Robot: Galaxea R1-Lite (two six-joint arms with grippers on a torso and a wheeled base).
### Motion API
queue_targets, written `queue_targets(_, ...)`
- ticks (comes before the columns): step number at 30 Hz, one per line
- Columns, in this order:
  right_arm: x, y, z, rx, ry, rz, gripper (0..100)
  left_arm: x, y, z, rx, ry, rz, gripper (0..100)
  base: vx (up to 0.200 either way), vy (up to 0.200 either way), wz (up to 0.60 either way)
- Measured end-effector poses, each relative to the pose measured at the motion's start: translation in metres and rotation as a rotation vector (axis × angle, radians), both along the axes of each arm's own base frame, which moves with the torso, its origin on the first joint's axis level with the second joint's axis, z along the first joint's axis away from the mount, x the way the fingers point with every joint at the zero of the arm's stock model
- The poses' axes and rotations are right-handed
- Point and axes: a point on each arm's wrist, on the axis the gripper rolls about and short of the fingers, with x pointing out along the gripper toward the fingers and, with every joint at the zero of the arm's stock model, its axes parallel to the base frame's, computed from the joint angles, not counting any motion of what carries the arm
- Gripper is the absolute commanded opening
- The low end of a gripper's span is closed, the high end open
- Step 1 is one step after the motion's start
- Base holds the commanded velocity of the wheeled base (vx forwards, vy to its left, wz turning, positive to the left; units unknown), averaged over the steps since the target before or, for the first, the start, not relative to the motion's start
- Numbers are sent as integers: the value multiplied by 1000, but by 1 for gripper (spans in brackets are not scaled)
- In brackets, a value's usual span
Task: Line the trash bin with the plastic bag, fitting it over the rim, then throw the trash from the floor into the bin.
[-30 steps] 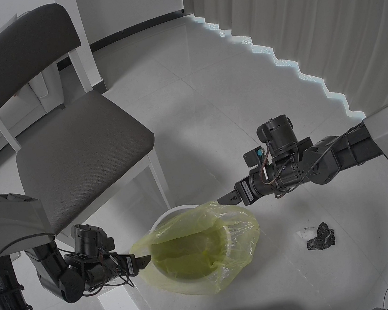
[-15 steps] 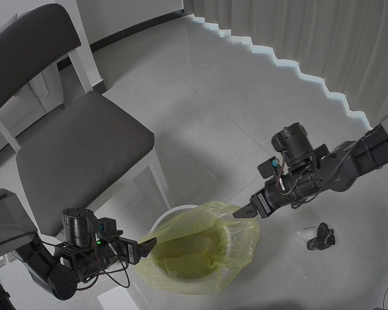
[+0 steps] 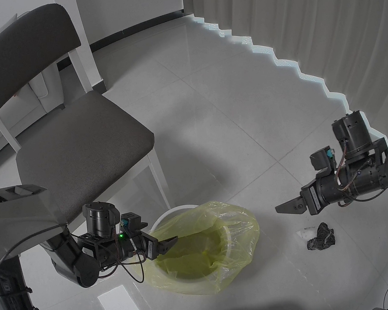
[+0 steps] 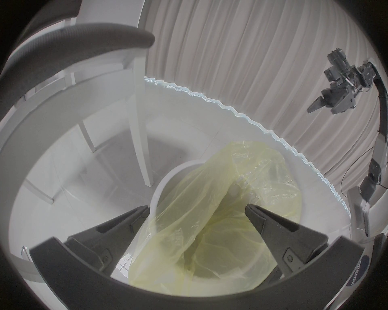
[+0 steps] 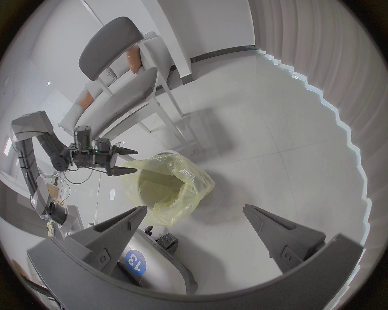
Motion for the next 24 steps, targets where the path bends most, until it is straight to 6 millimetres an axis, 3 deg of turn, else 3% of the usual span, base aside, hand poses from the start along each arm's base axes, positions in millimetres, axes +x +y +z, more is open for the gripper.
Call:
queue_targets(12, -24, -18, 13, 8, -40, -41, 100, 28, -12, -30, 9, 12, -9, 100, 0, 0, 0)
queue_targets(13, -25, -18, 14, 9, -43, -41, 100, 30, -12, -31, 8, 12, -7, 0, 0, 0, 0)
queue_targets(20, -29, -19, 19, 17, -62, -40, 100, 34, -11, -38, -2, 7, 12, 0, 0, 0, 0)
queue_targets(24, -30, -20, 21, 19, -67, -41, 100, 33, -11, -33, -39, -28, 27, 0, 0, 0, 0)
